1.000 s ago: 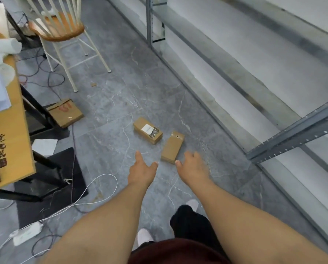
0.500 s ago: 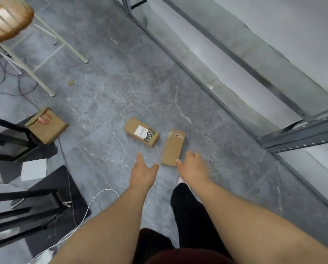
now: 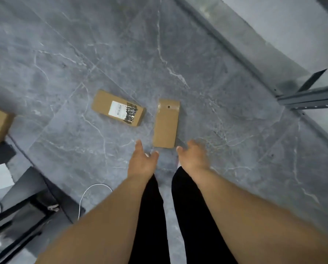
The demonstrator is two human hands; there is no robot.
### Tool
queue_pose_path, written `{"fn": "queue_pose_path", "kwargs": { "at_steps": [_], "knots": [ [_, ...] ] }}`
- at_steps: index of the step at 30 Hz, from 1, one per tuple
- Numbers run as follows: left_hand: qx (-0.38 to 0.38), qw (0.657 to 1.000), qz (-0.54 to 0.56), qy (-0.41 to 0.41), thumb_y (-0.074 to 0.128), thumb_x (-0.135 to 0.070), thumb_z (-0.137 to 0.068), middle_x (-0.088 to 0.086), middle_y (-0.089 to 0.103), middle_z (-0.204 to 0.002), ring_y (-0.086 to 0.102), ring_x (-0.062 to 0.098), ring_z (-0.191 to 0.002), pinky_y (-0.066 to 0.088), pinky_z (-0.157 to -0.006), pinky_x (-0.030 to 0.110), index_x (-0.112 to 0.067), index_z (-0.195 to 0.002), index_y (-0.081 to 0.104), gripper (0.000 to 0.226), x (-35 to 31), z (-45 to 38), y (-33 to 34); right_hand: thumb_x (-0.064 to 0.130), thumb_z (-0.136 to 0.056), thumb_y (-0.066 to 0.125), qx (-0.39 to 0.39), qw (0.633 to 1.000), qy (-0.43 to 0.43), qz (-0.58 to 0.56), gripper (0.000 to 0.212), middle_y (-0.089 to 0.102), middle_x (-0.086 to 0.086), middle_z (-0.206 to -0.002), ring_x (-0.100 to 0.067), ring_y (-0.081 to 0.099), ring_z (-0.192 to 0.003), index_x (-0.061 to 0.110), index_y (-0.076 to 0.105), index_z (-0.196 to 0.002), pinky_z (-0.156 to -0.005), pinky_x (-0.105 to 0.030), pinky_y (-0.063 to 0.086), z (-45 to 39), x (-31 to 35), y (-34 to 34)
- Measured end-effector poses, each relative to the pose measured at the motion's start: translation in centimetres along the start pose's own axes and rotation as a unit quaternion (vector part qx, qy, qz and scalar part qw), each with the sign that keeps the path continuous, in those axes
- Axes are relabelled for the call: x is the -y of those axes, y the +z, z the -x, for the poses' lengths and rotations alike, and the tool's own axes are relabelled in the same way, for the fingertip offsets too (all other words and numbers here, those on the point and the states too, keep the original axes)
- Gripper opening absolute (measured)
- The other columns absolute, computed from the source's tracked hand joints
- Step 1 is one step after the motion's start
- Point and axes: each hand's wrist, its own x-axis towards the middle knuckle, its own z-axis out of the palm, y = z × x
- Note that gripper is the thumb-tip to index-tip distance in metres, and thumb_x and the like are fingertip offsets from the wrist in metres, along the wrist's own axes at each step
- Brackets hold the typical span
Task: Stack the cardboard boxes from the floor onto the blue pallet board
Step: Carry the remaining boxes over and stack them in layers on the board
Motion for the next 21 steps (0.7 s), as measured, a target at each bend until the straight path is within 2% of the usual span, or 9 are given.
{"fn": "queue_pose_path", "kwargs": {
  "at_steps": [2,3,8,12,16,21],
  "knots": [
    [0.020,1.000,-0.016,-0.011,0.053,-0.032,-0.091,0.005,0.040,-0.145,0.038,0.024,-0.133,0.030,-0.104,0.030,-0.021,-0.150,0.009,0.074,0.7,-3.9,1.5,0.033,-0.094,0.045,0.005,1.000,0.018,-0.010,0.042,0.048,-0.017,-0.127,-0.033,0.050,-0.113,0.004,0.049,-0.123,-0.090,-0.037,0.041,-3.6,-0.5,1.8],
    [0.029,0.999,-0.023,-0.017,0.053,-0.032,-0.091,0.006,0.034,-0.150,0.035,0.025,-0.135,0.028,-0.107,0.032,-0.021,-0.150,0.008,0.074,1.2,-5.8,2.3,0.034,-0.094,0.045,0.010,1.000,0.026,-0.013,0.043,0.049,-0.018,-0.126,-0.033,0.050,-0.113,0.004,0.049,-0.124,-0.090,-0.037,0.041,-5.4,-0.8,2.8],
    [0.047,0.998,-0.043,-0.029,0.053,-0.031,-0.091,0.007,0.027,-0.153,0.031,0.022,-0.138,0.026,-0.107,0.029,-0.017,-0.150,0.009,0.075,3.2,-15.5,6.8,0.034,-0.094,0.047,0.030,0.999,0.039,-0.020,0.043,0.051,-0.020,-0.124,-0.034,0.051,-0.113,0.000,0.049,-0.121,-0.093,-0.037,0.043,-14.8,-1.9,8.2],
    [0.045,0.997,-0.051,-0.033,0.054,-0.031,-0.090,0.007,0.031,-0.151,0.034,0.023,-0.136,0.029,-0.104,0.028,-0.016,-0.149,0.011,0.074,4.3,-22.5,10.3,0.031,-0.095,0.043,0.045,0.997,0.051,-0.024,0.041,0.048,-0.017,-0.129,-0.032,0.049,-0.116,0.003,0.046,-0.126,-0.094,-0.036,0.040,-21.5,-2.5,12.0],
    [0.028,0.996,-0.077,-0.039,0.053,-0.027,-0.089,0.009,0.039,-0.145,0.042,0.025,-0.129,0.034,-0.093,0.024,-0.014,-0.148,0.016,0.071,5.1,-27.6,12.4,0.024,-0.095,0.043,0.045,0.997,0.061,-0.033,0.041,0.048,-0.016,-0.133,-0.030,0.049,-0.120,0.004,0.042,-0.130,-0.097,-0.033,0.040,-26.1,-3.0,14.7],
    [0.068,0.992,-0.082,-0.061,0.051,-0.019,-0.087,0.005,0.047,-0.137,0.048,0.027,-0.121,0.041,-0.094,0.031,-0.018,-0.144,0.028,0.062,4.9,-30.4,13.9,0.009,-0.093,0.040,0.084,0.994,0.048,-0.056,0.037,0.048,-0.019,-0.132,-0.030,0.048,-0.120,-0.001,0.041,-0.129,-0.097,-0.030,0.039,-28.3,-3.2,15.9]
  ]
}}
